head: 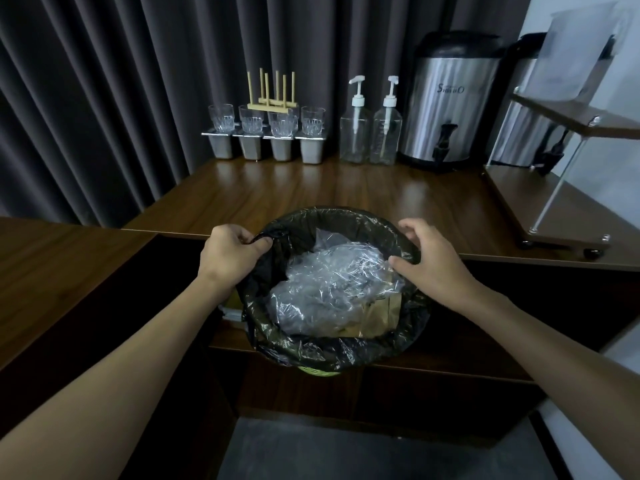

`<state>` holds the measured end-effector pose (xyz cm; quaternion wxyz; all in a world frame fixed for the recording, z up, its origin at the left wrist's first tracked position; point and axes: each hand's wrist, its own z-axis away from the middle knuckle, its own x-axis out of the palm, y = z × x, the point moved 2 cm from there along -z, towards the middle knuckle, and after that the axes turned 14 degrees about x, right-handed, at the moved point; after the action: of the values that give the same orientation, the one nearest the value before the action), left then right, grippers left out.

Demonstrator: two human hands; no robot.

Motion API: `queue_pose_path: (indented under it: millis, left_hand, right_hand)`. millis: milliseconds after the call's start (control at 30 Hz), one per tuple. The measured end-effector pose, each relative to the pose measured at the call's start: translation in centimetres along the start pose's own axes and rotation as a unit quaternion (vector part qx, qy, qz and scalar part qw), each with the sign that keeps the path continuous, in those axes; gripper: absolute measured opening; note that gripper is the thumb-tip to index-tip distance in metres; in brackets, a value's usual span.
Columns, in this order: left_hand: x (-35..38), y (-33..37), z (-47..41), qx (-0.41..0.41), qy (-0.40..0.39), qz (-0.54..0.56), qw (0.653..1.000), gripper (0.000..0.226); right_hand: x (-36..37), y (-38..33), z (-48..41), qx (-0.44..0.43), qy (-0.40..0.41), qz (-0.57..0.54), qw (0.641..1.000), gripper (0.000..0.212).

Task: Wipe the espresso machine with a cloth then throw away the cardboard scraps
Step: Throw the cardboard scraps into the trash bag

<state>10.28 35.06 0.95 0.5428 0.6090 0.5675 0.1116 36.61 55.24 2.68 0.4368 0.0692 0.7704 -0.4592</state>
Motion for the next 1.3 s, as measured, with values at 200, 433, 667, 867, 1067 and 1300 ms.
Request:
queue_pose_path:
  millis: [200, 433, 667, 867, 1067, 1300]
  left_hand:
    - [-0.3, -3.0, 2.5, -0.035, -0.023, 0.014, 0.999, 0.043]
    - [0.8, -6.8, 6.7, -0.137, -0.042, 0.054, 0.988, 0.045]
    - [4.7, -16.4, 12.1, -0.206, -0.052, 0.025, 0.977, 0.037]
    - [12.0, -29.2, 17.8, -0.262, -0.013, 0.096, 0.960, 0.039]
    - [19.3, -43.6, 23.6, -0.256, 0.010, 0.107, 0.961, 0.025]
    - [25.9, -57.0, 29.5, -0.262, -0.019, 0.143, 0.954, 0.035]
  right_hand:
    - [2.7, 1.1, 1.1, 0.040, -0.052, -0.062, 0.996, 0.049]
    - [9.8, 3.8, 0.9, 0.058, -0.127, -0.058, 0.988, 0.050]
    - [20.3, 11.4, 1.2, 0.146, -0.164, -0.059, 0.974, 0.061]
    - [33.3, 20.8, 3.0, 0.174, -0.178, -0.038, 0.968, 0.061]
    - [47.8, 31.0, 5.4, 0.210, -0.195, -0.024, 0.958, 0.063]
    - [60.8, 40.2, 9.5, 0.229, -0.207, -0.018, 0.951, 0.057]
